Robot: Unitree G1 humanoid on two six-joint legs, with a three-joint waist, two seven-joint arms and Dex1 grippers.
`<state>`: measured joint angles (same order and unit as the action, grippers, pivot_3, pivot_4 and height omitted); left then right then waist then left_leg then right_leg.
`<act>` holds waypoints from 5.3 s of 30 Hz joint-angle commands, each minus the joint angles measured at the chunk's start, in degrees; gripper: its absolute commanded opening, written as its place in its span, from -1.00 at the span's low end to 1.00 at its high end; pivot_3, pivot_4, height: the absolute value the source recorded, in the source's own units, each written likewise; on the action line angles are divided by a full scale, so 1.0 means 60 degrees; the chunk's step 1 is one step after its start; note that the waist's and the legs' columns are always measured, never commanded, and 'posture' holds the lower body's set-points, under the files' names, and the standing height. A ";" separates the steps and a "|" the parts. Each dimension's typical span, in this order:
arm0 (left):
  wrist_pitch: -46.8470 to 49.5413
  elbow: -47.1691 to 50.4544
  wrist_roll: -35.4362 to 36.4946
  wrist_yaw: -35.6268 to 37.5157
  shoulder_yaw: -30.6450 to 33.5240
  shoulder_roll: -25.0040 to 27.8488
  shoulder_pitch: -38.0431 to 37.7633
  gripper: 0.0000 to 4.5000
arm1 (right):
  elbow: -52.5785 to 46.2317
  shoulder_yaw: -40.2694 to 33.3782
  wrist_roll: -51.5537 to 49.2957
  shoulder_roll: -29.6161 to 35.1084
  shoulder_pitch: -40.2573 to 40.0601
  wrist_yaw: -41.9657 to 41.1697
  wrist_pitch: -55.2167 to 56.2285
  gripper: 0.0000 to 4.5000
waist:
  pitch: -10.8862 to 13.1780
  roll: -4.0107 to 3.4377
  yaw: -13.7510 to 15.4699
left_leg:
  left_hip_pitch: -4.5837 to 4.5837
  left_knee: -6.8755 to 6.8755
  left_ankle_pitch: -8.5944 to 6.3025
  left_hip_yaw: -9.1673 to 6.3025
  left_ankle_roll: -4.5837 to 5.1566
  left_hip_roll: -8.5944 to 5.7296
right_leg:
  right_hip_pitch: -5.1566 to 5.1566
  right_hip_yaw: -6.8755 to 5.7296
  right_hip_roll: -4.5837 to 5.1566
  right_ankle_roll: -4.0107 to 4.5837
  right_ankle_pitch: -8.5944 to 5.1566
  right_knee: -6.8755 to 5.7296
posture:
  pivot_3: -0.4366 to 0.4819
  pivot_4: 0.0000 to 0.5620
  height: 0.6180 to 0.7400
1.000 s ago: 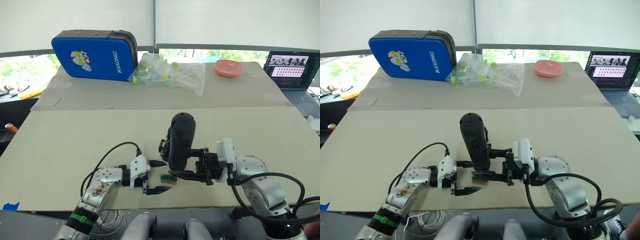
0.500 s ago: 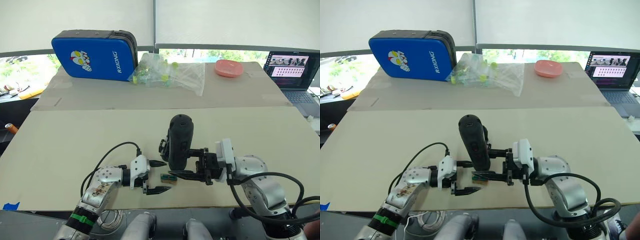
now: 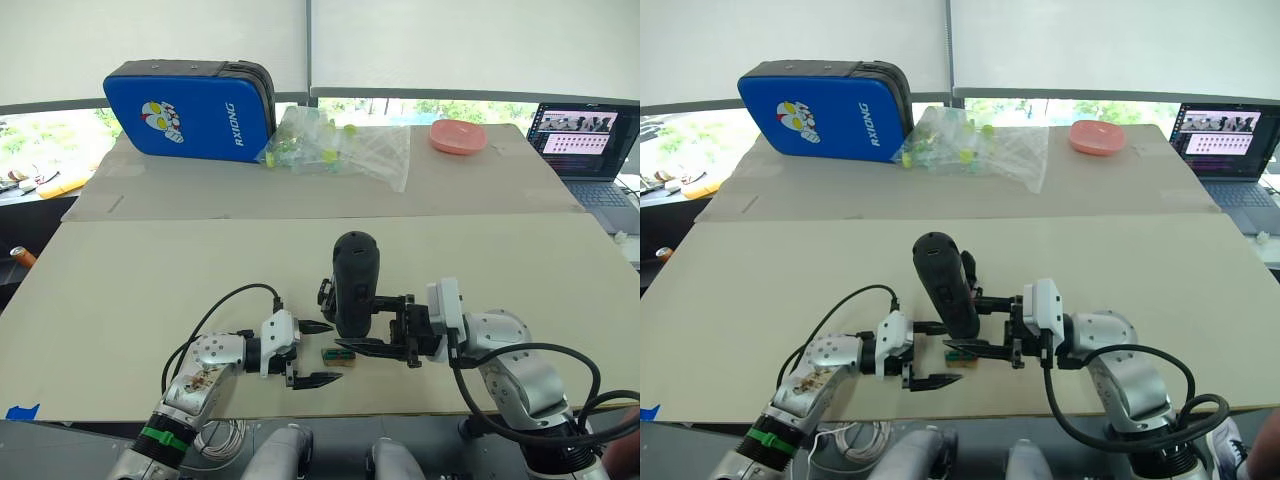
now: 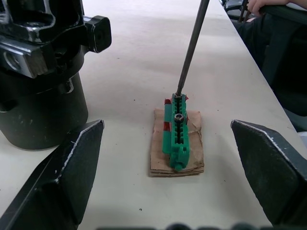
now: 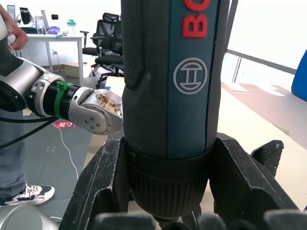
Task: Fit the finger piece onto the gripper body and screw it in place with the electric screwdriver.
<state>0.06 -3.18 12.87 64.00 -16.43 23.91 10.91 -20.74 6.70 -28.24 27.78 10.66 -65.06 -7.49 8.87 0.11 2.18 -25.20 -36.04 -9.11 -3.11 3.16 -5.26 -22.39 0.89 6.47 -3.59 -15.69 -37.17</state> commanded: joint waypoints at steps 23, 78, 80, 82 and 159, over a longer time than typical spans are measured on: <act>0.0312 0.0019 0.0717 0.0155 0.0787 0.0603 -0.0179 1.00 | -0.0876 -0.0595 -0.1088 0.0221 0.0420 0.0158 -0.0081 -0.15 | 0.0000 0.0000 -0.0254 | 0.0003 0.0022 0.0001 0.0000 0.0000 0.0013 | -0.0016 0.0008 -0.0001 0.0002 0.0000 -0.0002 | -0.05 -0.47 1.00; 0.2017 0.0069 0.2963 0.1058 0.3274 0.1434 0.1187 1.00 | 0.1433 -0.0767 -0.1804 -0.0761 0.4999 0.1687 -0.2317 -0.15 | 0.0026 0.0041 -0.0279 | -0.0012 0.0030 0.0001 0.0002 0.0003 0.0004 | -0.0045 0.0011 -0.0011 0.0005 0.0002 -0.0001 | -0.05 -0.47 1.00; 0.2025 0.0077 0.2923 0.1076 0.3241 0.1430 0.1178 1.00 | 0.1615 -0.0683 -0.1619 -0.0826 0.5071 0.1577 -0.2300 -0.15 | 0.0026 0.0041 -0.0287 | -0.0012 0.0030 0.0001 0.0002 0.0003 0.0004 | -0.0048 0.0012 -0.0016 0.0005 0.0002 -0.0003 | -0.05 -0.47 1.00; 0.2014 0.0100 0.2874 0.1088 0.3193 0.1426 0.1171 1.00 | 0.1738 -0.0624 -0.1562 -0.0878 0.5133 0.1438 -0.2376 -0.15 | 0.0026 0.0041 -0.0290 | -0.0012 0.0031 0.0002 0.0002 0.0002 0.0005 | -0.0052 0.0012 -0.0024 0.0006 0.0002 -0.0007 | -0.05 -0.47 1.00; 0.0699 -0.0642 0.1268 0.0706 0.2008 0.0593 0.1317 1.00 | 0.1808 -0.0369 -0.1106 -0.1089 0.4745 0.0869 -0.3079 -0.15 | 0.0026 0.0041 -0.0370 | -0.0013 0.0032 0.0001 0.0002 0.0002 0.0003 | -0.0057 0.0011 -0.0031 0.0006 0.0003 -0.0013 | -0.05 -0.47 1.00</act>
<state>5.15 -7.63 20.32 68.21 -4.58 27.47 18.36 -7.36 5.92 -34.37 21.06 38.71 -59.75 -27.81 9.02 0.36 -0.04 -25.28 -35.85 -9.10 -3.10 3.17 -5.24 -22.73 0.96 6.29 -3.55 -15.67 -37.24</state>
